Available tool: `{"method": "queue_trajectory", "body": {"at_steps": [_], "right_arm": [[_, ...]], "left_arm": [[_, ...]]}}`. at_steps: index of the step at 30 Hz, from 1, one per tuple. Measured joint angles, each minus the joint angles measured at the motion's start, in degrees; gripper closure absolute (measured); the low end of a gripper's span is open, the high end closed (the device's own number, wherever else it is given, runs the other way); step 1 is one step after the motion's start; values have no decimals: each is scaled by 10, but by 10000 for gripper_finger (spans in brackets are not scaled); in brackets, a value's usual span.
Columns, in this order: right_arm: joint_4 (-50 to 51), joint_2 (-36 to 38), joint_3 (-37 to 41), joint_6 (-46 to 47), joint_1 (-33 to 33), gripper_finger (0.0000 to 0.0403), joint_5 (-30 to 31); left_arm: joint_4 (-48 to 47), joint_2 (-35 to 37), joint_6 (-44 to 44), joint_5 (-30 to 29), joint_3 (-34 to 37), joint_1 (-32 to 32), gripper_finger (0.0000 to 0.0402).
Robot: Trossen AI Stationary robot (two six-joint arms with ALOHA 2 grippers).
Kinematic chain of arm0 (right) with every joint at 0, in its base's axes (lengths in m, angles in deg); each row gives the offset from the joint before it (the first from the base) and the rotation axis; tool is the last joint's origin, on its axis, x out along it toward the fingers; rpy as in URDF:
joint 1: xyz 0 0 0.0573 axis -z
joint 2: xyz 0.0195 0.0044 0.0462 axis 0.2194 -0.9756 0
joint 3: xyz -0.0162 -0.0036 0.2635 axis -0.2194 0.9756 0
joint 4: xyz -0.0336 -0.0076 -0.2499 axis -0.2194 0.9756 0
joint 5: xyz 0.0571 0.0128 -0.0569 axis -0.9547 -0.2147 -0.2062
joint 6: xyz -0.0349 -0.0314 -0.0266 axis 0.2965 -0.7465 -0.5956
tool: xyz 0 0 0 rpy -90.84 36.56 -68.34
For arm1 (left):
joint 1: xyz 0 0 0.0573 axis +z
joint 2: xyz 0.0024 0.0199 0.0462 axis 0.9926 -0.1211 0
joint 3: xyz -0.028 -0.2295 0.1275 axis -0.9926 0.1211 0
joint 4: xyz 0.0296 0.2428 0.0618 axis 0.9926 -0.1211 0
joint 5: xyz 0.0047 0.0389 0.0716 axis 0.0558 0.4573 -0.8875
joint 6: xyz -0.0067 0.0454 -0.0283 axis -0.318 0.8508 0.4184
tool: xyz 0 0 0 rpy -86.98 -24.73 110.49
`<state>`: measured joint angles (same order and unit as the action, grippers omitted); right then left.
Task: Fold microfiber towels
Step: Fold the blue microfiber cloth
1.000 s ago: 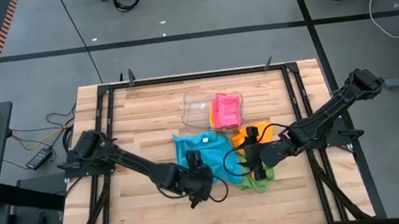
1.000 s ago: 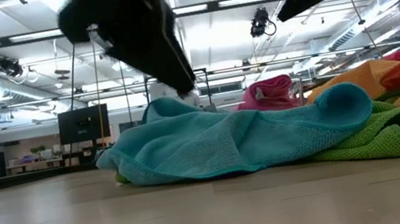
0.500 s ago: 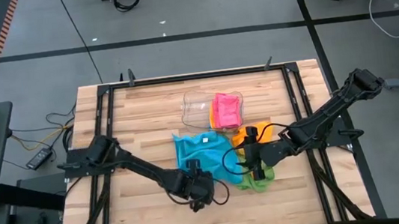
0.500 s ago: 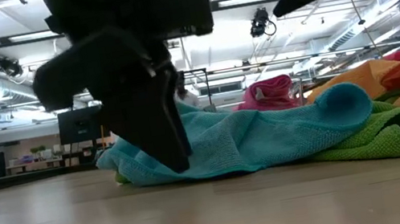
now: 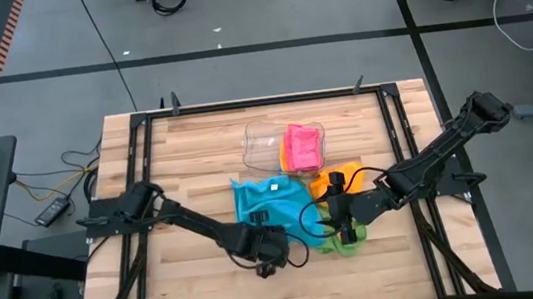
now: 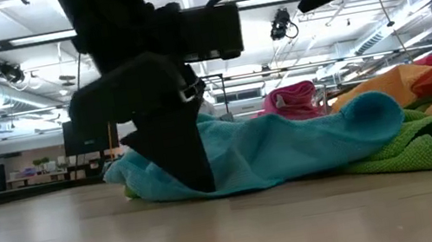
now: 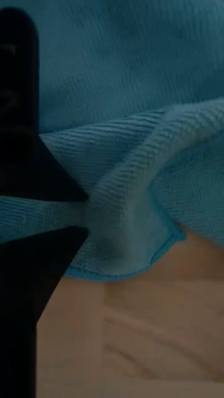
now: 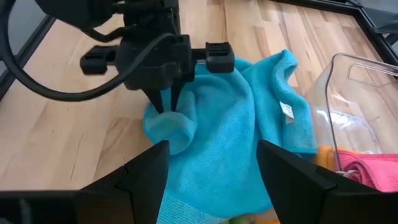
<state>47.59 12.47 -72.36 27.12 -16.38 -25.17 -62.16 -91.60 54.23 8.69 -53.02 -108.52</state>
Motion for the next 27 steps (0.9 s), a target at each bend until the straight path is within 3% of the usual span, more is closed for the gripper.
{"method": "queue_trajectory", "body": {"at_steps": [7,10,15,18,27], "right_arm": [[0,0,0,0,0,152,-2],[-2,0,0,0,0,152,-27],[-22,-11,0,-2,-1,152,-46],[-22,-15,0,2,-1,152,-50],[-32,-17,0,10,-1,152,-50]], "left_arm": [[-70,42,16,180,3,-36,348],[-90,55,27,217,3,-51,356],[-73,82,18,202,3,-67,365],[-42,84,30,162,2,-80,356],[-5,71,153,13,2,-143,245]]}}
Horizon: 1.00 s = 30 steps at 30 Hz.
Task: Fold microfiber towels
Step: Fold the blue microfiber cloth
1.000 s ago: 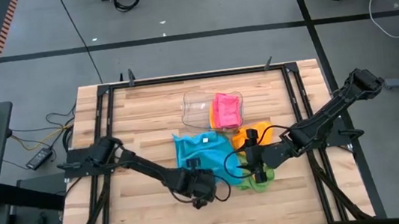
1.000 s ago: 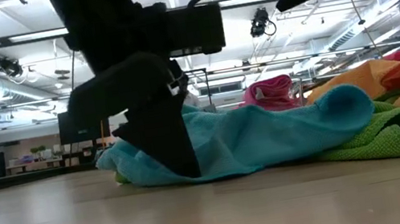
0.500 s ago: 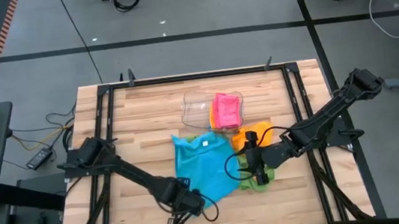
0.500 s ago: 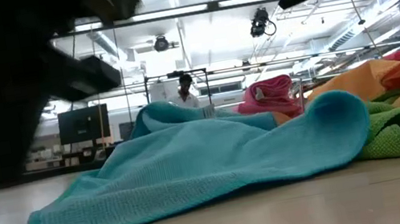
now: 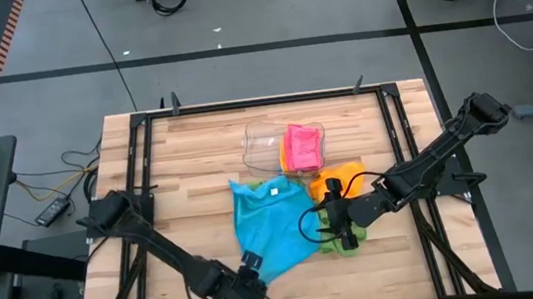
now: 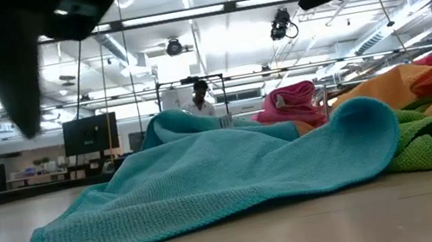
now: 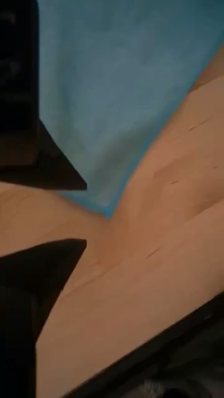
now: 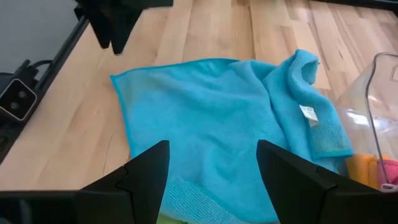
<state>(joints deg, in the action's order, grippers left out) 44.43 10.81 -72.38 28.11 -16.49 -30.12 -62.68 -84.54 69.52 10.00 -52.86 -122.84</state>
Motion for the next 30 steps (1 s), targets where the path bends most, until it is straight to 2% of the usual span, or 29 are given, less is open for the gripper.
{"method": "queue_trajectory", "body": {"at_steps": [5,12,19,22,25,30], "right_arm": [[-5,0,0,6,0,152,0],[-9,0,0,7,0,152,0],[-9,0,0,14,-2,152,0],[-14,-5,0,14,-8,152,0],[-31,-36,0,5,-21,152,0],[-87,-125,0,-34,-49,152,0]], "left_arm": [[24,-29,14,-23,1,-2,212],[62,-57,40,-21,1,2,226],[65,-78,22,-25,-2,1,275],[65,-79,-9,-22,-2,1,319],[65,-74,-48,-18,-1,1,380],[59,-65,-94,-26,1,5,387]]}}
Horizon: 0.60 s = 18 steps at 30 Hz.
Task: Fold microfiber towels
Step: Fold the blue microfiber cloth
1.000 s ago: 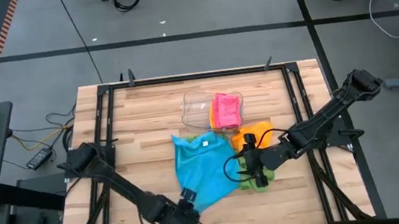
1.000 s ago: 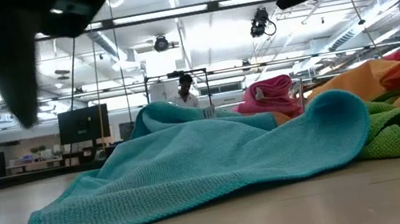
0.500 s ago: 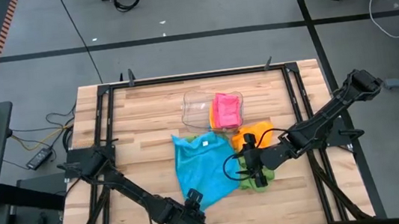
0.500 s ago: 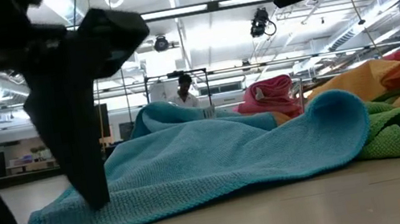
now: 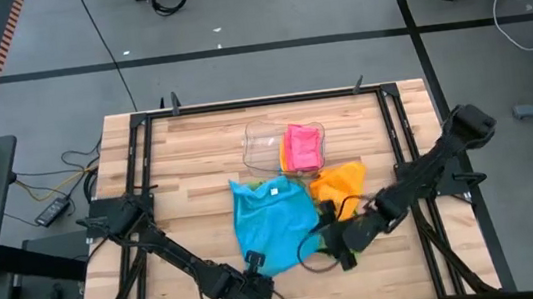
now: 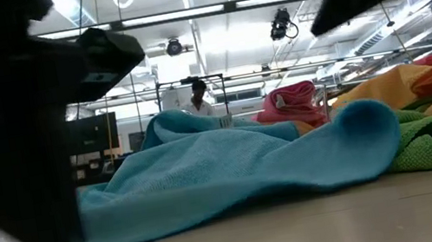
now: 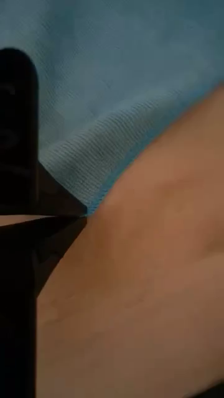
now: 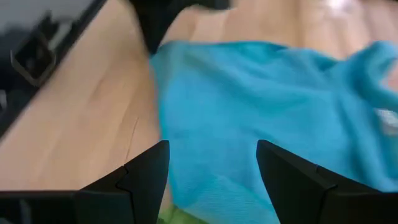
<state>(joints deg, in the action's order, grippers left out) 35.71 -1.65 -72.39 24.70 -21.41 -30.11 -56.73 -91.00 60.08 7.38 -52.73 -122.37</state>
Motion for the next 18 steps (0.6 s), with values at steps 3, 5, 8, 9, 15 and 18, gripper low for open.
{"method": "queue_trajectory", "body": {"at_steps": [3,5,8,9,15,18], "right_arm": [[1,-39,-11,-8,-10,152,37],[-1,-56,-19,-6,-11,152,65],[3,-85,-34,-20,-10,152,82],[13,-96,-39,-26,-10,152,84],[112,-137,-97,-17,-5,152,87],[153,-140,-100,3,3,155,87]], "left_arm": [[2,1,-23,-1,0,1,394],[3,1,-35,-1,0,0,395],[6,1,-53,1,0,-1,386],[6,1,-58,0,0,-1,385],[5,2,-73,0,0,-1,396],[6,2,-77,0,0,-1,389]]}}
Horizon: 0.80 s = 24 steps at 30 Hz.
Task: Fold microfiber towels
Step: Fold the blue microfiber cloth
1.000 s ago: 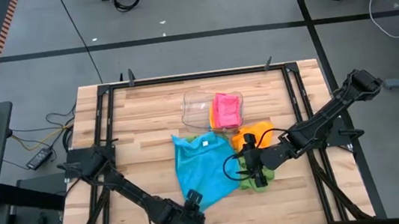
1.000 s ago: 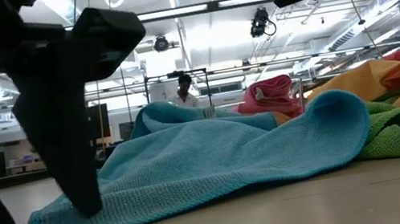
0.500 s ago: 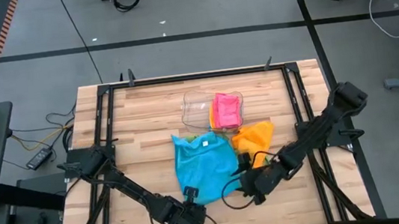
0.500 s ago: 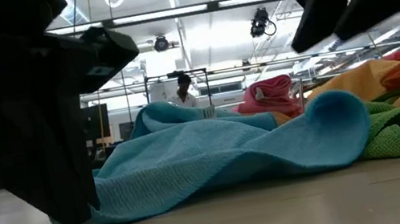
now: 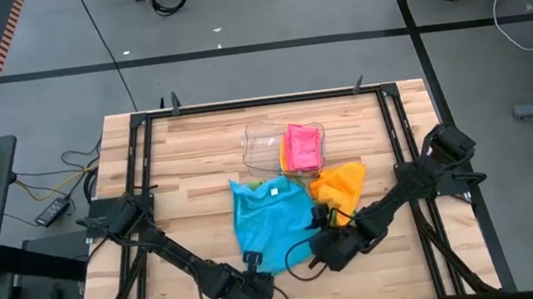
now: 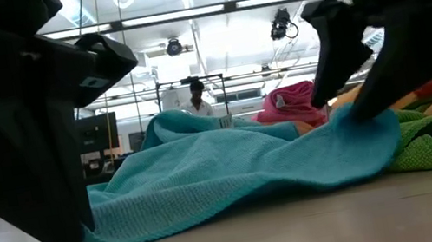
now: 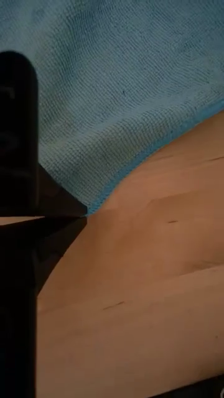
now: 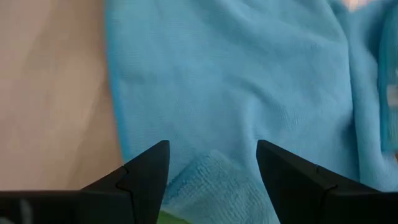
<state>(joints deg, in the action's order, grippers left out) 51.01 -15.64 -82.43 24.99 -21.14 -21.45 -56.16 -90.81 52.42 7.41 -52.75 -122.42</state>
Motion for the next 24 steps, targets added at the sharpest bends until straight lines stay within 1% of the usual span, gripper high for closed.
{"method": "queue_trajectory", "body": {"at_steps": [4,8,11,13,16,19,21,24], "right_arm": [[21,0,2,20,10,172,-2],[23,0,2,26,11,209,-3],[31,0,2,26,11,247,-11],[36,0,2,29,11,276,-13],[37,0,2,29,12,326,-15],[37,0,2,30,15,380,-24],[37,1,2,29,16,392,-24],[43,6,-4,30,13,393,-26]], "left_arm": [[1,0,0,0,0,0,381],[1,0,0,0,0,0,394],[1,1,-1,0,0,0,394],[0,1,-1,0,0,0,387],[1,1,-1,0,0,0,381],[1,1,-1,0,0,0,390],[1,1,-1,0,0,0,395],[1,2,-8,0,0,-3,392]]}}
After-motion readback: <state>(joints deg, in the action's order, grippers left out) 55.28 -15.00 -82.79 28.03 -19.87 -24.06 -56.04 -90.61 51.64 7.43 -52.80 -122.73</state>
